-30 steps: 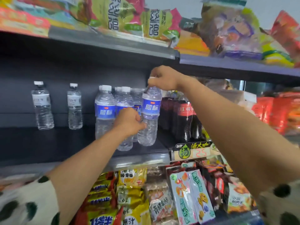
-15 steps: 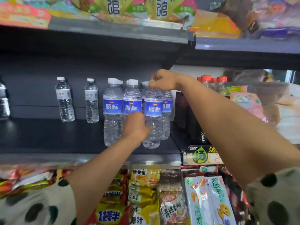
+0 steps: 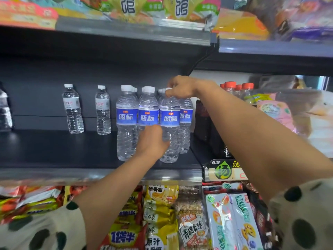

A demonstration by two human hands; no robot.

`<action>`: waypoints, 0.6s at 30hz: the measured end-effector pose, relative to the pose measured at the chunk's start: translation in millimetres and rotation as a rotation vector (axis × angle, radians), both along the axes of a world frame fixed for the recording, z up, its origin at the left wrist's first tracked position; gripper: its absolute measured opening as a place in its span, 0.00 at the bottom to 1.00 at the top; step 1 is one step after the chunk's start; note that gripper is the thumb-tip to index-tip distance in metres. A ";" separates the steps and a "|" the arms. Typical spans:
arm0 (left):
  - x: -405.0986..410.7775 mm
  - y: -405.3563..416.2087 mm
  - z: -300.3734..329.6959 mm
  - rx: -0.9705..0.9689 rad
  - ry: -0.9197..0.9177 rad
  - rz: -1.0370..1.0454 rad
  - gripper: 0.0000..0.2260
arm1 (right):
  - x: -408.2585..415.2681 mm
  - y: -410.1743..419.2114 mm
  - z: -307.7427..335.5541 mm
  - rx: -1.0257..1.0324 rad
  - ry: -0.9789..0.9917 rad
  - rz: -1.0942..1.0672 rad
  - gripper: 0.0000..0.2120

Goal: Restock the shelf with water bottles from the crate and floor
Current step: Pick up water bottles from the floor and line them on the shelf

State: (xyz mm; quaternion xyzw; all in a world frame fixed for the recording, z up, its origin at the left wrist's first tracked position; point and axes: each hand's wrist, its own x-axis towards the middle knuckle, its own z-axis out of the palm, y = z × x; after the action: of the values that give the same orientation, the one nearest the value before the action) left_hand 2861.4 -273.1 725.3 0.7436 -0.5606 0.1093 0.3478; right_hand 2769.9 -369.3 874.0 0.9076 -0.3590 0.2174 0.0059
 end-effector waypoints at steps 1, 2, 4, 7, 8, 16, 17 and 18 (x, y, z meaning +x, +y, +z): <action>1.4 -0.2 -0.2 0.002 0.001 -0.009 0.18 | -0.7 1.8 -0.3 -0.014 -0.003 -0.008 0.14; 2.7 0.1 -0.1 0.006 0.011 -0.021 0.17 | -2.0 4.2 -0.8 -0.030 -0.009 -0.015 0.16; 5.0 3.1 2.1 0.011 0.031 -0.053 0.14 | -7.2 9.6 -1.5 -0.037 -0.026 -0.034 0.20; 10.4 9.3 6.0 -0.005 0.011 -0.089 0.10 | -19.5 23.0 -4.3 -0.055 -0.053 -0.058 0.28; 11.8 12.4 7.1 -0.006 0.004 -0.105 0.10 | -24.9 29.2 -6.7 -0.076 -0.051 -0.079 0.28; 4.7 64.9 -7.3 0.166 -0.276 -0.292 0.10 | -69.2 113.2 -71.3 -0.139 0.150 -0.359 0.18; 3.1 74.7 -12.1 0.199 -0.319 -0.329 0.11 | -72.6 126.5 -82.6 -0.116 0.172 -0.391 0.19; 1.5 85.1 -16.8 0.238 -0.362 -0.361 0.09 | -74.9 140.6 -93.6 -0.103 0.191 -0.420 0.20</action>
State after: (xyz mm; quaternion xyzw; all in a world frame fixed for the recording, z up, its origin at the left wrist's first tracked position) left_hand 2863.0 -188.0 708.5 0.6357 -0.7457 0.1099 0.1663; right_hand 2695.0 -228.7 780.4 0.8281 -0.5260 0.1425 0.1313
